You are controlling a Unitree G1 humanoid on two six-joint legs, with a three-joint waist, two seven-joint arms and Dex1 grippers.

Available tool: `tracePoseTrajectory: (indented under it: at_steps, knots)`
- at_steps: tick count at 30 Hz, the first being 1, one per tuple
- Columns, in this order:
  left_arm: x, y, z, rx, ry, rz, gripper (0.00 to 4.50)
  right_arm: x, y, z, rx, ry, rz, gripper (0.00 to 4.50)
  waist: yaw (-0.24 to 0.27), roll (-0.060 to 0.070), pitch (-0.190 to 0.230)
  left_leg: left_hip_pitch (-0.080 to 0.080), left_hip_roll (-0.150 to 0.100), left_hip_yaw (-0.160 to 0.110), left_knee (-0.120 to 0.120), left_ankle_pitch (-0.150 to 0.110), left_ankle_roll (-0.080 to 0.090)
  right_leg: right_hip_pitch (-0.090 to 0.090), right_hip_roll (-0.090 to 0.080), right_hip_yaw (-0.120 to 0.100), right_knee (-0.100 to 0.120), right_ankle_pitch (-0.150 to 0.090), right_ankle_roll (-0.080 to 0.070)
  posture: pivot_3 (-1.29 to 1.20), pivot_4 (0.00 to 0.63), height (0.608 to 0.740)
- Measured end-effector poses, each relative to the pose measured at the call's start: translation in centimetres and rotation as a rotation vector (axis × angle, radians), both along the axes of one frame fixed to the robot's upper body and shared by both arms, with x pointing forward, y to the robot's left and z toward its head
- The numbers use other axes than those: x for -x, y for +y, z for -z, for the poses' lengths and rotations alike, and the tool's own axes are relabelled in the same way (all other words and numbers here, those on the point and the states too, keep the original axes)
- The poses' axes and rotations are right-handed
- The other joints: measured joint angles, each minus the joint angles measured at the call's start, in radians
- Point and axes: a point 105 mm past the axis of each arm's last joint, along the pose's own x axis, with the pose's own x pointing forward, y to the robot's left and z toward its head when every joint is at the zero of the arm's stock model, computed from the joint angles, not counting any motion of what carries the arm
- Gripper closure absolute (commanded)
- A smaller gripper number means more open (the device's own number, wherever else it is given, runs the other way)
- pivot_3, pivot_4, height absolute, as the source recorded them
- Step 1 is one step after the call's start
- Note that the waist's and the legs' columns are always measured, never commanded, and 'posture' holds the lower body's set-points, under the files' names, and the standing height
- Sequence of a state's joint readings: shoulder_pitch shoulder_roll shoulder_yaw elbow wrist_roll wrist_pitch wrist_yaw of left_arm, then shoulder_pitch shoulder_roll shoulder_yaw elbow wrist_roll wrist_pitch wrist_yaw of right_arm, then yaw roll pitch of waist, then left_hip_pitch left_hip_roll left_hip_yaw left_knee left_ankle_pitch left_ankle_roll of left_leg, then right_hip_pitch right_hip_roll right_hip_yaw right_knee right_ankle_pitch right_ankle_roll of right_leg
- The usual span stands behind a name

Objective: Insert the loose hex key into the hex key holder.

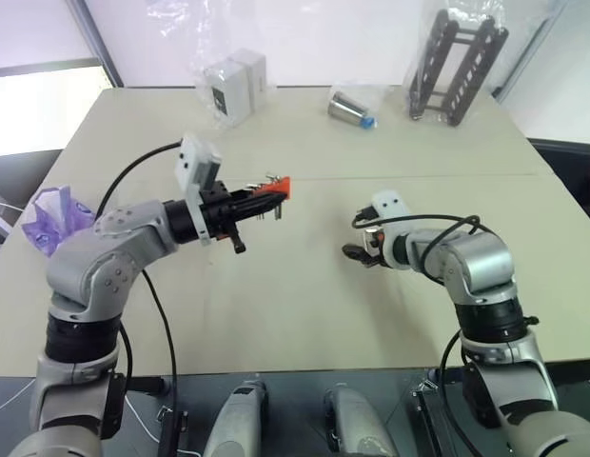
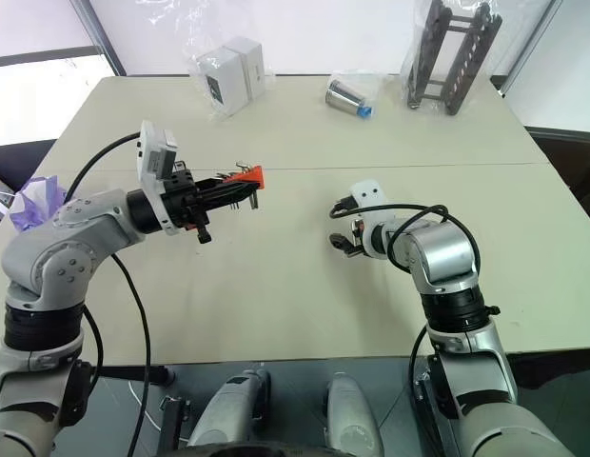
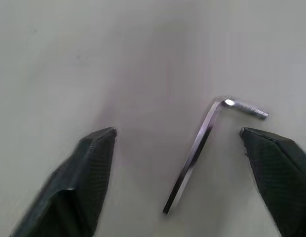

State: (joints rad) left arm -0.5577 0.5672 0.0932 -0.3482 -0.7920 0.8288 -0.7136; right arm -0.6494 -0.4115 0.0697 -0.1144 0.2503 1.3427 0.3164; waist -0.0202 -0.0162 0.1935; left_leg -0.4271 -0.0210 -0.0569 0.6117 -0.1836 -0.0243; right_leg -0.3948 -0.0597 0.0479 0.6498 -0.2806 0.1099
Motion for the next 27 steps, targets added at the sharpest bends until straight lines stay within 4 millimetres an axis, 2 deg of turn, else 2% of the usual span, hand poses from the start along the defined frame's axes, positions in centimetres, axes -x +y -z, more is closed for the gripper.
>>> tracePoseTrajectory:
  at_steps: [5,12,15,18,20,21,23,25,27]
  knots:
    - [0.0,-0.1,0.0,0.0,0.007,-0.011,4.5,-0.4,0.1,0.1,0.022,-0.028,-0.012,4.47,-0.003,0.0,0.0,0.0,0.001,0.0,-0.001,0.0,0.0,-0.001,0.001,0.0,0.0,0.0,0.0,0.0,0.15,0.74]
    - [0.0,-0.1,-0.1,0.008,0.011,-0.01,4.5,-0.3,0.4,0.1,0.068,-0.076,-0.078,4.47,-0.001,0.0,0.0,0.0,0.001,0.0,-0.001,0.0,0.0,-0.001,0.001,0.0,0.0,0.0,0.0,0.0,0.15,0.74]
    - [0.0,-0.1,-0.1,0.01,0.011,-0.015,4.5,-0.4,1.7,-0.2,0.01,-0.162,-0.148,4.47,-0.001,0.0,0.0,-0.001,0.001,0.0,-0.001,0.0,0.0,-0.002,0.001,0.0,0.0,0.0,0.0,0.0,0.15,0.74]
    - [0.0,-0.3,0.0,0.022,0.013,-0.01,4.5,-1.2,4.0,-3.9,-0.156,-0.394,-0.204,4.47,-0.001,0.001,0.001,-0.001,0.001,0.001,-0.001,0.0,0.0,-0.002,0.001,0.0,0.0,0.0,0.001,0.0,0.15,0.74]
    - [0.0,-0.5,-0.1,0.029,0.013,-0.008,4.5,-2.0,4.7,-8.3,-0.288,-0.573,-0.192,4.47,0.0,0.001,0.001,-0.001,0.001,0.0,-0.001,0.0,0.0,-0.002,0.001,0.0,0.0,0.0,0.001,0.0,0.15,0.74]
    - [0.0,-0.5,-0.1,0.031,0.012,-0.006,4.5,-2.2,4.6,-10.6,-0.309,-0.661,-0.193,4.47,0.0,0.001,0.001,-0.001,0.001,0.0,-0.001,0.0,0.0,-0.002,0.001,0.0,0.0,0.0,0.001,0.0,0.15,0.74]
    - [0.0,-0.5,-0.1,0.032,0.011,-0.007,4.5,-2.2,4.3,-13.8,-0.297,-0.835,-0.201,4.47,0.006,0.001,0.001,-0.001,0.0,-0.001,-0.001,0.0,0.0,-0.001,0.001,-0.001,-0.001,0.0,0.001,0.0,0.15,0.74]
    - [-0.1,-0.6,-0.1,0.04,0.01,-0.009,4.5,-2.0,4.8,-15.4,-0.313,-0.945,-0.21,4.47,0.006,0.001,0.001,-0.001,0.0,0.0,-0.002,0.0,0.0,-0.001,0.0,-0.001,-0.001,0.0,0.001,0.0,0.15,0.74]
    - [-0.2,-1.1,-0.3,0.058,0.001,-0.011,4.5,-1.7,6.0,-16.0,-0.425,-0.995,-0.211,4.47,0.003,0.001,0.001,-0.001,0.0,0.0,-0.002,0.0,0.0,-0.002,0.0,0.0,0.0,0.0,0.001,0.0,0.15,0.74]
